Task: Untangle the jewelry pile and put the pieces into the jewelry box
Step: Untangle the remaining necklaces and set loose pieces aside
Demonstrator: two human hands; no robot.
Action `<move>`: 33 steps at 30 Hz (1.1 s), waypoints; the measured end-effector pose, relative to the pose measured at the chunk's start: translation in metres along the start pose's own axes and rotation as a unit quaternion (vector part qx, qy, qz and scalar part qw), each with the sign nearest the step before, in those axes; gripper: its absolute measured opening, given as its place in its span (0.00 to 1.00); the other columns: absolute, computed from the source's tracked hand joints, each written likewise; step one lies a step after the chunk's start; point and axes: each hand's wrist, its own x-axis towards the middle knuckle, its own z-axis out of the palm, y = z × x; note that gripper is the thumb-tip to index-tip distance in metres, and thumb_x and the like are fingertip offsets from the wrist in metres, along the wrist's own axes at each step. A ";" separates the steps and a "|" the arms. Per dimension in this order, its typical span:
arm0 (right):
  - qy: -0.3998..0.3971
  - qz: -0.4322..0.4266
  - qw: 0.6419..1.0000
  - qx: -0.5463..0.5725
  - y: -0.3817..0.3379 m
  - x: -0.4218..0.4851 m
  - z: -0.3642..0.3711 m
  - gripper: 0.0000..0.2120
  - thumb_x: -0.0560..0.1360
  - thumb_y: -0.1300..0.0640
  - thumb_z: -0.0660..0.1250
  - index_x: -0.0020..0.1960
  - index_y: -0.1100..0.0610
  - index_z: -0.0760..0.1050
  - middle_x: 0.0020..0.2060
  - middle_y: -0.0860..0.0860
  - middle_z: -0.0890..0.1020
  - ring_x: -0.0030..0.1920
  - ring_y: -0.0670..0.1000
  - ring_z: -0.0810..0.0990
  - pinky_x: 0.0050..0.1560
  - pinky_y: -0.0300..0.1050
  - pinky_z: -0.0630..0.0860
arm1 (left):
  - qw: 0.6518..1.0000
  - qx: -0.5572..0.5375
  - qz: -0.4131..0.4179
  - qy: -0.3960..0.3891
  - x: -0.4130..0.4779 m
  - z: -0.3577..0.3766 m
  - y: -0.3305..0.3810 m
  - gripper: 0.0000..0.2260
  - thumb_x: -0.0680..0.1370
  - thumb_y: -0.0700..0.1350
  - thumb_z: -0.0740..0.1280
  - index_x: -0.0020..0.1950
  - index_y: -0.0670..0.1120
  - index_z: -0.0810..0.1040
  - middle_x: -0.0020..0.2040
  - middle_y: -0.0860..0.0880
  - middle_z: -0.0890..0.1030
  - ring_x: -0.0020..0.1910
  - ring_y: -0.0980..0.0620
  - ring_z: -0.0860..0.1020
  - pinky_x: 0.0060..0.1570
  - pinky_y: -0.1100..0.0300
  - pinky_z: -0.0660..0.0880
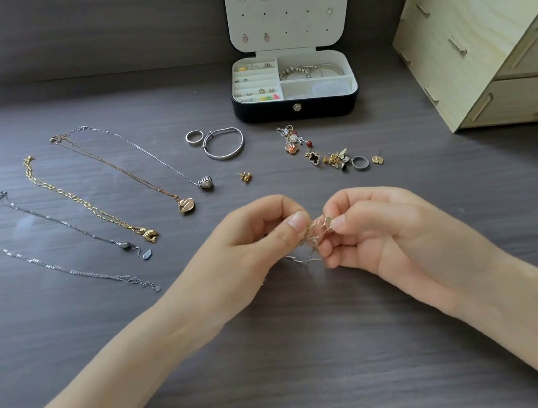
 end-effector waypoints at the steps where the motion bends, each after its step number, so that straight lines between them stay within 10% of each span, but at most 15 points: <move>1: -0.003 0.008 1.000 0.017 0.000 0.000 0.000 0.05 0.64 0.65 0.61 0.32 0.60 0.75 0.31 0.56 0.78 0.30 0.49 0.74 0.32 0.40 0.75 | 1.000 -0.004 0.000 -0.002 -0.001 0.001 0.001 0.11 0.77 0.50 0.64 0.37 0.47 0.74 0.31 0.56 0.71 0.33 0.57 0.65 0.32 0.69 0.62; 23: -0.021 0.057 0.993 0.098 -0.003 -0.001 -0.005 0.06 0.60 0.68 0.59 0.35 0.59 0.67 0.26 0.54 0.71 0.24 0.47 0.62 0.28 0.40 0.54 | 1.000 0.001 -0.001 -0.009 -0.001 0.001 0.000 0.07 0.74 0.54 0.63 0.37 0.55 0.76 0.36 0.53 0.71 0.38 0.54 0.66 0.40 0.61 0.63; 28: 0.020 -0.031 0.999 0.017 0.002 0.002 -0.004 0.03 0.60 0.65 0.59 0.32 0.60 0.70 0.33 0.54 0.75 0.34 0.52 0.67 0.35 0.43 0.63 | 1.000 -0.012 0.011 0.002 0.000 0.000 -0.002 0.10 0.68 0.58 0.66 0.37 0.52 0.77 0.44 0.40 0.72 0.42 0.48 0.66 0.46 0.54 0.61; 33: 0.026 -0.060 0.998 0.013 0.003 0.002 -0.003 0.03 0.60 0.65 0.59 0.33 0.60 0.70 0.37 0.58 0.78 0.39 0.54 0.68 0.39 0.42 0.67 | 0.995 0.063 0.050 0.064 0.003 0.001 -0.005 0.06 0.70 0.53 0.68 0.33 0.56 0.76 0.39 0.58 0.73 0.35 0.57 0.67 0.36 0.69 0.63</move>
